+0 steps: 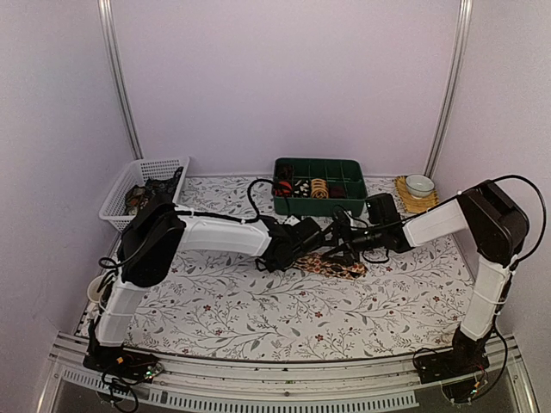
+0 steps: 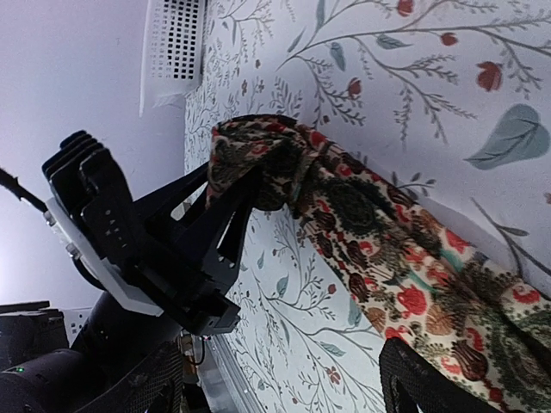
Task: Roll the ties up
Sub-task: Roll the tie at the center of the board.
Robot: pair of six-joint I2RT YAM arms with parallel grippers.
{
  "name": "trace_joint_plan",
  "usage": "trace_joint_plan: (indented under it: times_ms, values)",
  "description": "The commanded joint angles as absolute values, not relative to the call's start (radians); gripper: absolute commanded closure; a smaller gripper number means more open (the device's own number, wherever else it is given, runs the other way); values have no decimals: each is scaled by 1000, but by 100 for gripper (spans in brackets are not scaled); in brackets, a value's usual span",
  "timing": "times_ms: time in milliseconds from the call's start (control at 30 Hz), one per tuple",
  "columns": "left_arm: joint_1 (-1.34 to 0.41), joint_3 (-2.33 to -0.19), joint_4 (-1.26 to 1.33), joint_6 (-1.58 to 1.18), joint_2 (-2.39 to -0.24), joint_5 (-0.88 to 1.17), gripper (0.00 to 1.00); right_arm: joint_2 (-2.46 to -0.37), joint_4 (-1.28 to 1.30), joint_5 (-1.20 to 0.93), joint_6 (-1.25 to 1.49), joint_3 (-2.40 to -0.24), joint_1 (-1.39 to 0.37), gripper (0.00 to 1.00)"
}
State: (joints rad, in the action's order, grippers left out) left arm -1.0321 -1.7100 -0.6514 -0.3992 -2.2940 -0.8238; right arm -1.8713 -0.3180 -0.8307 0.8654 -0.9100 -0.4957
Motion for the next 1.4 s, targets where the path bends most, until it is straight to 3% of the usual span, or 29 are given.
trace_joint_plan:
  times_ms: [0, 267, 667, 1367]
  values:
    - [-1049, -1743, -741, -365, -2339, -867, 82, -1925, -350, -785, 892, -885, -467, 22]
    - [-1066, -1787, -711, -339, -2361, -815, 68, -1980, -370, -790, 900, -888, -460, 22]
    - [-1104, -1827, -680, -317, -2365, -780, 63, -2018, -385, -793, 908, -891, -460, 22]
    - [-1116, -1801, -631, -284, -2293, -734, 37, -1979, -364, -790, 902, -916, -460, 22]
